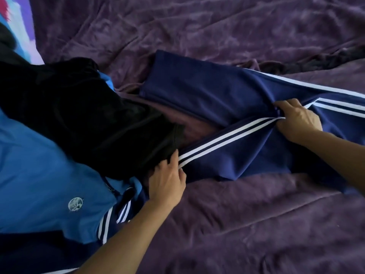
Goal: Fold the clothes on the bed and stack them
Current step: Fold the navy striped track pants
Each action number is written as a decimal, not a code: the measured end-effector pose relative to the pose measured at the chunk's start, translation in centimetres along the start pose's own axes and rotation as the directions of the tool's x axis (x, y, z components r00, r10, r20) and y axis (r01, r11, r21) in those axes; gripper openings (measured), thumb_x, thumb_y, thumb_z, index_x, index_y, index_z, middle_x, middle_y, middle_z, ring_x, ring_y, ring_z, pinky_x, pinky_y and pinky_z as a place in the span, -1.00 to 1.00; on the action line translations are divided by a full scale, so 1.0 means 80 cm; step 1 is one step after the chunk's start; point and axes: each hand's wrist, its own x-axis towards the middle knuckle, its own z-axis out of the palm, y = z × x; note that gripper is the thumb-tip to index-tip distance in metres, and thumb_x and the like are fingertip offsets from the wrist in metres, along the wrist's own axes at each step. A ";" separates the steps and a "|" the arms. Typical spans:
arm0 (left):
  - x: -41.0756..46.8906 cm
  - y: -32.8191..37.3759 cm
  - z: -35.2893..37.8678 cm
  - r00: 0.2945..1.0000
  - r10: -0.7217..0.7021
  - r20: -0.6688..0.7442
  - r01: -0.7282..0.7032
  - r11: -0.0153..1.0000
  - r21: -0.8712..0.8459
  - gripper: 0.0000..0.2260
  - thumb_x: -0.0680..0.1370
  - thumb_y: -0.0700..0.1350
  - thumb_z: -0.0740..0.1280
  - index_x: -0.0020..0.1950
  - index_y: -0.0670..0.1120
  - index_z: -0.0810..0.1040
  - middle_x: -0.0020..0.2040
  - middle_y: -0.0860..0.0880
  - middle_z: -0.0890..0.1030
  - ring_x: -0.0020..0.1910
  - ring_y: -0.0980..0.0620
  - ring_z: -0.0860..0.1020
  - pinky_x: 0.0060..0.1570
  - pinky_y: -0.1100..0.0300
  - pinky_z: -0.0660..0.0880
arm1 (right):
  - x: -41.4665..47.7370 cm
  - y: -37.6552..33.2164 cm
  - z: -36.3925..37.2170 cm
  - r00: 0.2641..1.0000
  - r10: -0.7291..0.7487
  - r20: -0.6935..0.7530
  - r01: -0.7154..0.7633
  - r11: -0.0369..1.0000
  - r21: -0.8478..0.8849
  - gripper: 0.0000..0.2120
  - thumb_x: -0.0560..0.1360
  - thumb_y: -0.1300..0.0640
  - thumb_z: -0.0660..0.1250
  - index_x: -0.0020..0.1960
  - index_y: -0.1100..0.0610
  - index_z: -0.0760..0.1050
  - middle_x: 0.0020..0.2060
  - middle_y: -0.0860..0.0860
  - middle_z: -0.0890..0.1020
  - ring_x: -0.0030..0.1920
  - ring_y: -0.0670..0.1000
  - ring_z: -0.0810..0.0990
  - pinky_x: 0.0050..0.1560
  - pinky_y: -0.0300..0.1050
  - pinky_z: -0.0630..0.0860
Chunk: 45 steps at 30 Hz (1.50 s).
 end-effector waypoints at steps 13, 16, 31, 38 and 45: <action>0.063 0.016 -0.123 0.939 0.337 -0.073 -0.316 0.924 0.215 -0.83 0.38 -0.02 0.48 -0.18 -0.06 0.57 -0.21 -0.03 0.59 -0.11 -0.15 0.53 -0.27 0.06 0.44 | -0.018 0.017 -0.009 0.998 -0.005 -0.055 0.003 1.000 -0.027 -0.79 0.55 0.06 0.25 0.12 0.05 0.59 0.07 0.07 0.61 0.14 0.19 0.47 -0.05 0.07 0.44; 0.106 -0.015 -0.192 0.951 0.232 -0.205 -0.253 0.964 -0.078 -0.78 0.30 -0.02 0.56 -0.28 -0.11 0.60 -0.35 -0.13 0.55 -0.29 -0.15 0.52 -0.30 0.09 0.40 | -0.007 0.021 -0.028 0.976 -0.038 -0.215 0.051 0.997 0.054 -0.73 0.56 -0.01 0.21 0.02 0.13 0.59 -0.01 0.10 0.64 0.15 0.21 0.43 -0.06 0.13 0.46; 0.358 -0.018 -0.153 0.899 -0.437 -0.032 0.374 0.804 -0.462 -0.39 0.47 0.17 0.36 0.36 -0.20 0.39 0.33 -0.20 0.48 0.29 -0.17 0.46 0.27 0.09 0.38 | 0.088 -0.046 -0.029 0.926 -0.213 -0.312 0.243 0.968 0.061 -0.65 0.52 0.05 0.22 0.26 0.14 0.47 0.23 0.18 0.49 0.19 0.28 0.42 -0.02 0.22 0.48; 0.317 -0.040 -0.101 0.906 -0.409 -0.110 0.240 0.710 -0.662 -0.67 0.34 0.14 0.46 -0.09 -0.06 0.53 -0.08 -0.04 0.61 -0.04 -0.11 0.58 0.05 0.01 0.53 | 0.048 -0.092 0.061 0.965 -0.263 0.011 0.261 0.962 0.084 -0.48 0.58 -0.12 0.19 0.51 -0.05 0.22 0.53 0.04 0.17 0.54 0.10 0.07 0.38 0.19 0.17; 0.290 -0.033 -0.138 0.861 0.052 -0.505 -0.258 0.902 -0.346 -0.74 0.53 -0.01 0.30 -0.18 -0.19 0.42 -0.29 -0.22 0.52 -0.24 -0.25 0.50 -0.20 -0.03 0.39 | 0.053 -0.098 0.051 0.968 -0.226 0.108 0.221 0.974 0.057 -0.45 0.58 -0.18 0.12 0.54 -0.13 0.10 0.56 -0.03 0.07 0.55 0.03 -0.03 0.41 0.15 0.14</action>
